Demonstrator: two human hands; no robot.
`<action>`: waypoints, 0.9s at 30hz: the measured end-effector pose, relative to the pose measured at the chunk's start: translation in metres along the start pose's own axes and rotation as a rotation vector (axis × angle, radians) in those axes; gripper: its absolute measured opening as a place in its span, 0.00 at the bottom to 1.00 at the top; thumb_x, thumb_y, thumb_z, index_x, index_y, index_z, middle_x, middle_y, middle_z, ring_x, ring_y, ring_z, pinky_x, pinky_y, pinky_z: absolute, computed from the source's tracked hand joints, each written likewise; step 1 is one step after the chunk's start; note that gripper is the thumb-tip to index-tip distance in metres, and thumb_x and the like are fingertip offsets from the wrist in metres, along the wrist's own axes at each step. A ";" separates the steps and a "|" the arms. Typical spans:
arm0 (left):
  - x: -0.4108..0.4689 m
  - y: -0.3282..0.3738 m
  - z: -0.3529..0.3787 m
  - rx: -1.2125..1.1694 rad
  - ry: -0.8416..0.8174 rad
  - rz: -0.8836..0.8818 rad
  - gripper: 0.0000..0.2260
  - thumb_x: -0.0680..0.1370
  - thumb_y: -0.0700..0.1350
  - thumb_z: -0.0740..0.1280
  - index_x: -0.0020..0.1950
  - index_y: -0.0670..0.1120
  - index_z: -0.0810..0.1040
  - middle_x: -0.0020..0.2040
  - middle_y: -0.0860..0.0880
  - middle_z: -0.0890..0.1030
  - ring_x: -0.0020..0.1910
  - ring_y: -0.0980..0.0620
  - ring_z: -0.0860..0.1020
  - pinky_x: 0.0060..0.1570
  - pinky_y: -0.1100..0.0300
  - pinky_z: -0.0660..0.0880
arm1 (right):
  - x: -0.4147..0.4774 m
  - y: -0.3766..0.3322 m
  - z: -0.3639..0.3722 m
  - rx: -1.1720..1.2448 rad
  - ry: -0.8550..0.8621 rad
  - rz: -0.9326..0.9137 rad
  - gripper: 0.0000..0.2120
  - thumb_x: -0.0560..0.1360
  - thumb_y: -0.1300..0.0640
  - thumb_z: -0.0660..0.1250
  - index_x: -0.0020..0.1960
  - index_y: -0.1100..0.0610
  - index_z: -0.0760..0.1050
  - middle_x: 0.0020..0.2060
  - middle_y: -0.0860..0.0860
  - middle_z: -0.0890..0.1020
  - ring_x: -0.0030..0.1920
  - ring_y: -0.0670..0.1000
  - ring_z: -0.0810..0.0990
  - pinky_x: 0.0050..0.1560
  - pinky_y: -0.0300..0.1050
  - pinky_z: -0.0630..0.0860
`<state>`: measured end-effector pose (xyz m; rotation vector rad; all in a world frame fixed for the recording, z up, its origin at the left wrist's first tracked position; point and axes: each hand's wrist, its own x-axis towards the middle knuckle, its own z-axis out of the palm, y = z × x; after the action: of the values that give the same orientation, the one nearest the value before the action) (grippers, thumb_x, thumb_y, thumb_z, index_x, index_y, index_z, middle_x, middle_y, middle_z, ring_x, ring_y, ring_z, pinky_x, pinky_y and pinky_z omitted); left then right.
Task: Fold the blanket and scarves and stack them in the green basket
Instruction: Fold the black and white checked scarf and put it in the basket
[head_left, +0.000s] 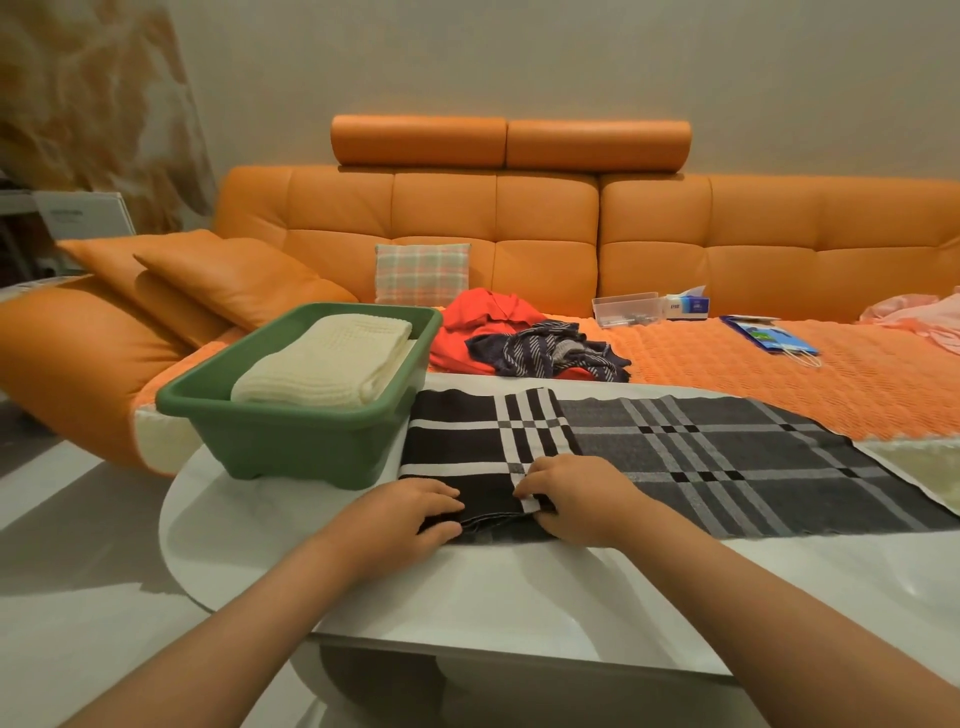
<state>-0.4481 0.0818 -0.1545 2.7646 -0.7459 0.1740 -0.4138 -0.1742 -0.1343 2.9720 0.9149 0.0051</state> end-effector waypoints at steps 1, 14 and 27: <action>0.001 0.001 0.000 0.007 0.002 -0.010 0.18 0.80 0.59 0.62 0.67 0.56 0.77 0.67 0.61 0.75 0.65 0.63 0.72 0.60 0.71 0.66 | 0.001 -0.003 -0.001 -0.045 0.006 -0.007 0.18 0.78 0.51 0.65 0.68 0.44 0.75 0.61 0.45 0.78 0.58 0.51 0.77 0.52 0.49 0.79; 0.018 0.005 0.006 0.129 0.146 0.026 0.23 0.73 0.35 0.63 0.64 0.54 0.78 0.55 0.54 0.82 0.54 0.49 0.79 0.47 0.56 0.75 | 0.005 0.001 -0.009 0.044 0.173 0.035 0.07 0.81 0.48 0.60 0.57 0.46 0.74 0.48 0.44 0.80 0.47 0.48 0.78 0.45 0.45 0.76; 0.031 0.015 -0.003 -0.078 -0.033 -0.024 0.14 0.82 0.55 0.58 0.62 0.56 0.80 0.60 0.59 0.77 0.61 0.59 0.71 0.62 0.53 0.72 | 0.004 0.025 0.004 0.385 0.129 0.352 0.15 0.80 0.44 0.60 0.65 0.42 0.77 0.72 0.48 0.71 0.72 0.52 0.67 0.72 0.60 0.65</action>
<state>-0.4294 0.0556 -0.1425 2.7076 -0.7119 0.0924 -0.3965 -0.1924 -0.1377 3.4889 0.4241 0.0326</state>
